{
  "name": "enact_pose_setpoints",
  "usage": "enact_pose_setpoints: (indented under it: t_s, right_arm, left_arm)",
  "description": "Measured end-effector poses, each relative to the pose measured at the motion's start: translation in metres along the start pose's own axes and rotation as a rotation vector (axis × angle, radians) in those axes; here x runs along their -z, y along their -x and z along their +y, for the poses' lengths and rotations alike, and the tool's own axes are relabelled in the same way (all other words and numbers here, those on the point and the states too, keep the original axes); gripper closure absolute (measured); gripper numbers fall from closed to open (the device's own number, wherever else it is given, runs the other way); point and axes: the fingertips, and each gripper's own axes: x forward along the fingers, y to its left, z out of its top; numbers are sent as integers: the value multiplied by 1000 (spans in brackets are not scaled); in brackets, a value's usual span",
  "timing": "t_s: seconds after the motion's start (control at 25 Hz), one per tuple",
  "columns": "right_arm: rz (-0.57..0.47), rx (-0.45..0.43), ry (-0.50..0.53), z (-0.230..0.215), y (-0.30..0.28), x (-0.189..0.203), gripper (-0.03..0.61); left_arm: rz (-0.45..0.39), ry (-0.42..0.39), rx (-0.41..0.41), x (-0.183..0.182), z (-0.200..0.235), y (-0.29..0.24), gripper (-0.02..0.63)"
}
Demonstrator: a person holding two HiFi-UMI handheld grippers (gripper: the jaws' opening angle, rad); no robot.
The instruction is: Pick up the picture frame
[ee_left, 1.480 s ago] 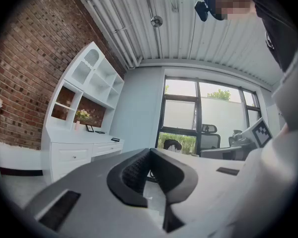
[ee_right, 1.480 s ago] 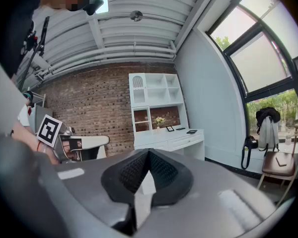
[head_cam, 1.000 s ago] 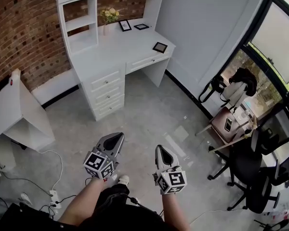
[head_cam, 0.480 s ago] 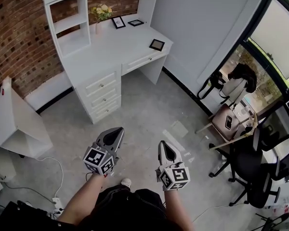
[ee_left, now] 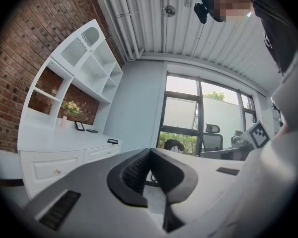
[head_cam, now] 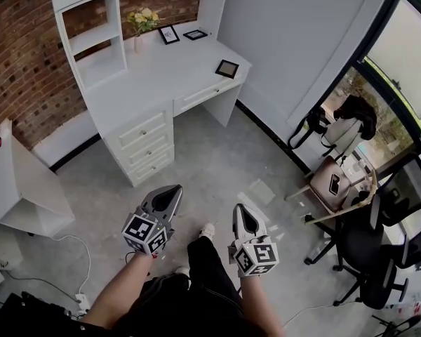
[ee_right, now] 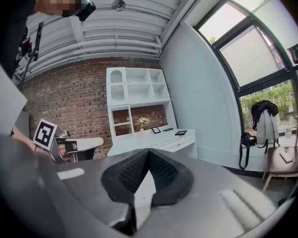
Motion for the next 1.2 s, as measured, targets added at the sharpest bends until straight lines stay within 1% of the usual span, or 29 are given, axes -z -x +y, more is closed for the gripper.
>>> enact_pose_setpoints:
  t_s: [0.24, 0.52, 0.88, 1.0, 1.2]
  right_arm:
    - [-11, -21, -3, -26, -48, -9, 575]
    - [3, -36, -15, -66, -101, -20, 575]
    - [29, -52, -32, -109, -149, -25, 575]
    - [43, -43, -32, -123, -167, -33, 575]
    - [51, -62, -29, -154, -193, -31, 575]
  left_arm:
    - [-2, -19, -15, -8, 23, -40, 609]
    - [10, -13, -19, -13, 44, -101, 611]
    - [29, 16, -22, -8, 64, -167, 611]
    - [39, 11, -24, -8, 72, -188, 611]
    - [36, 9, -37, -9, 86, -225, 611]
